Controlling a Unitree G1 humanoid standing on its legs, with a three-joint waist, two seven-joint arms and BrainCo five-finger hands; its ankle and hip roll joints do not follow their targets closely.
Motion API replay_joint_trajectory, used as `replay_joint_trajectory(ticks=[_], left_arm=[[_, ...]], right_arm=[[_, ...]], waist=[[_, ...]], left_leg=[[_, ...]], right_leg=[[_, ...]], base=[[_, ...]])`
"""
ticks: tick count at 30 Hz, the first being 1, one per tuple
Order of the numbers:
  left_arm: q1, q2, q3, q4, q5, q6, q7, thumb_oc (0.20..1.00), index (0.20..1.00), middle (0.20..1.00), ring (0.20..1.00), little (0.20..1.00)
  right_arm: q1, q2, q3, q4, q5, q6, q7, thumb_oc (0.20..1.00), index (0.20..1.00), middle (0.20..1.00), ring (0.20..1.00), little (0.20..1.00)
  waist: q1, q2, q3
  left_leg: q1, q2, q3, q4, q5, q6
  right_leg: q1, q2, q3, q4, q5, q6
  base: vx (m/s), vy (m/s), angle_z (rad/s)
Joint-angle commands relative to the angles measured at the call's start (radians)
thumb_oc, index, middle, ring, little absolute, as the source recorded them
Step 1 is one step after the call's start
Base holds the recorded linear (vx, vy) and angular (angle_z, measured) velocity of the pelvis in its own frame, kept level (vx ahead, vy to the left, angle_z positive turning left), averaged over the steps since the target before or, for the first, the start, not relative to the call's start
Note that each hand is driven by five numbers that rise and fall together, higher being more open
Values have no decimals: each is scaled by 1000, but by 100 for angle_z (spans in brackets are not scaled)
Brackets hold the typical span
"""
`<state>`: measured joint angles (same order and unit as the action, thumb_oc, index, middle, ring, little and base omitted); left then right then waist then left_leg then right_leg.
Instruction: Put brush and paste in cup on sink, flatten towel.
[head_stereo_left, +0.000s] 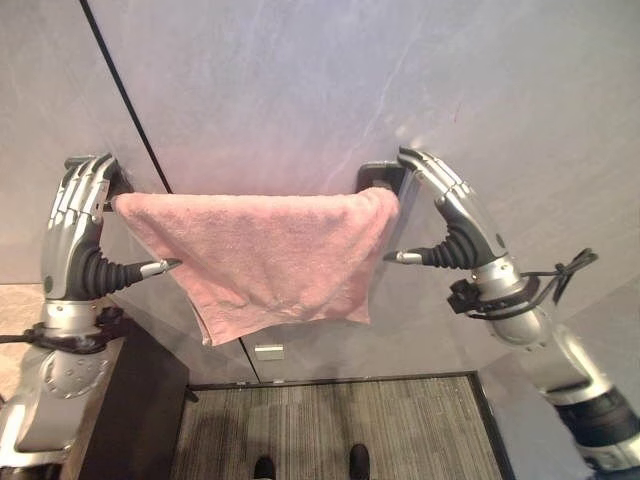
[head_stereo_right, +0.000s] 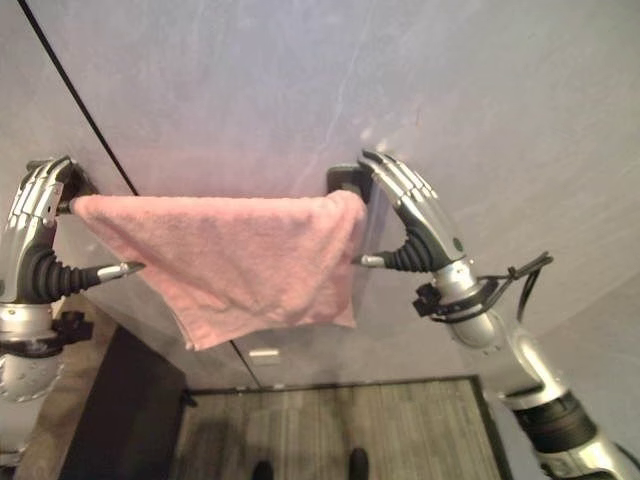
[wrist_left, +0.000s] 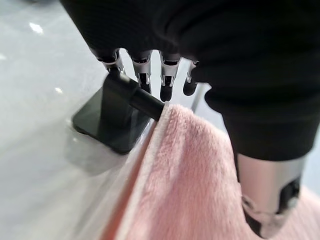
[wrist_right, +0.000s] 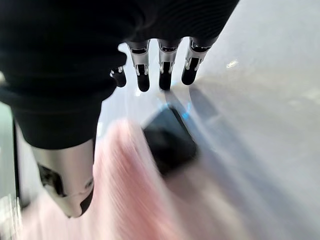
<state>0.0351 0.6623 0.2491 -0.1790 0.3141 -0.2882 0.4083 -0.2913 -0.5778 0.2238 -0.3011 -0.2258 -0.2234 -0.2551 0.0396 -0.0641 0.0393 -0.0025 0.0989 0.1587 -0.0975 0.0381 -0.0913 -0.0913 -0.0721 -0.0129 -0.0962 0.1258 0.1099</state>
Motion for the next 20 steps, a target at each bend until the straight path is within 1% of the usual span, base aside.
replay_joint_trajectory(ticks=[1,2,3,4,6,7,8,10,11,12,13,14,15,17,19,20], left_arm=[[35,25,-61,78,-69,5,6,1000,1000,1000,1000,1000],[25,-15,-47,73,-116,-2,39,1000,1000,1000,1000,1000],[32,-43,-34,73,-139,-9,56,1000,1000,1000,1000,1000],[62,-96,-4,60,-169,-15,91,1000,1000,1000,1000,1000],[124,-150,35,44,-195,-6,104,1000,1000,1000,1000,1000],[153,-175,47,25,-218,-16,96,1000,1000,1000,1000,1000],[196,-218,44,29,-263,-15,70,1000,1000,1000,1000,1000],[276,-252,66,19,-302,-20,26,1000,1000,1000,1000,1000],[298,-268,62,33,-324,-19,6,1000,1000,1000,1000,1000],[334,-299,32,87,-377,-2,-39,1000,1000,1000,1000,1000],[336,-298,29,89,-379,-4,-40,1000,1000,1000,1000,1000],[352,-307,10,117,-410,0,-64,1000,1000,1000,1000,1000],[372,-321,-16,165,-447,12,-96,1000,1000,1000,1000,1000],[384,-325,-67,250,-508,26,-152,1000,1000,1000,1000,1000],[355,-329,-128,406,-550,58,-190,1000,1000,1000,1000,1000],[315,-333,-175,501,-600,87,-225,1000,1000,1000,1000,1000]], right_arm=[[-89,-6,-32,-48,102,-44,-42,1000,1000,1000,1000,1000],[-80,41,-42,-73,197,-66,-37,1000,1000,1000,1000,1000],[-63,70,-54,-80,240,-84,-41,1000,1000,1000,1000,1000],[-5,105,-94,-106,288,-101,-46,1000,1000,1000,1000,1000],[103,116,-174,-134,285,-115,-56,1000,1000,1000,1000,1000],[158,121,-208,-148,288,-114,-52,1000,1000,1000,1000,1000],[230,131,-243,-155,307,-117,-34,1000,1000,1000,1000,1000],[369,155,-326,-157,339,-113,-14,1000,1000,1000,1000,1000],[415,158,-349,-141,321,-105,-13,1000,1000,1000,1000,1000],[509,176,-388,-94,310,-85,-15,1000,1000,1000,1000,1000],[514,176,-390,-95,311,-86,-14,1000,1000,1000,1000,1000],[552,190,-395,-65,324,-80,-4,1000,1000,1000,1000,1000],[591,202,-393,-17,329,-69,6,1000,1000,1000,1000,1000],[615,204,-372,87,320,-51,11,1000,1000,1000,1000,1000],[598,213,-302,288,335,-13,17,1000,1000,1000,1000,1000],[563,221,-241,445,363,35,25,1000,1000,1000,1000,1000]], waist=[[-24,-16,7],[-23,-17,10],[-24,-17,11],[-28,-18,13],[-33,-16,17],[-37,-15,19],[-42,-13,23],[-54,-10,29],[-59,-9,35],[-69,-3,42],[-70,-2,39],[-74,1,41],[-79,6,47],[-84,12,49],[-87,17,55],[-87,21,58]], left_leg=[[26,3,-7,10,-36,3],[29,4,-5,10,-36,3],[30,5,-3,10,-36,4],[32,5,2,10,-37,6],[34,4,9,10,-39,7],[34,4,11,10,-40,8],[32,3,12,10,-39,9],[28,2,12,10,-38,9],[25,2,13,10,-37,9],[18,0,7,10,-33,9],[17,0,5,10,-33,9],[12,-2,0,10,-30,9],[10,-2,-4,10,-32,8],[-11,-6,-15,10,-19,8],[-22,-8,-23,10,-9,5],[-27,-8,-29,10,-5,3]], right_leg=[[19,-58,-3,9,-10,81],[20,-57,-4,9,-9,81],[19,-56,-2,9,-9,81],[18,-56,1,9,-7,80],[15,-55,4,9,-5,80],[13,-55,5,9,-4,80],[11,-56,5,9,-3,80],[10,-58,0,9,-6,80],[9,-59,-2,9,-6,80],[8,-63,-10,9,-7,77],[8,-63,-12,9,-7,77],[7,-65,-17,9,-8,76],[12,-65,-23,9,-12,75],[3,-71,-32,9,-7,72],[-1,-74,-40,9,-5,69],[-1,-76,-45,9,-4,67]], base=[[0,0,0],[0,0,0],[0,0,0],[12,-2,-5],[11,0,-9],[4,3,-9],[-4,6,-9],[0,0,0],[-12,9,-4],[0,0,0],[0,0,0],[-12,-5,4],[-36,-10,3],[-39,-6,5],[-51,-9,13],[-75,-15,18]])
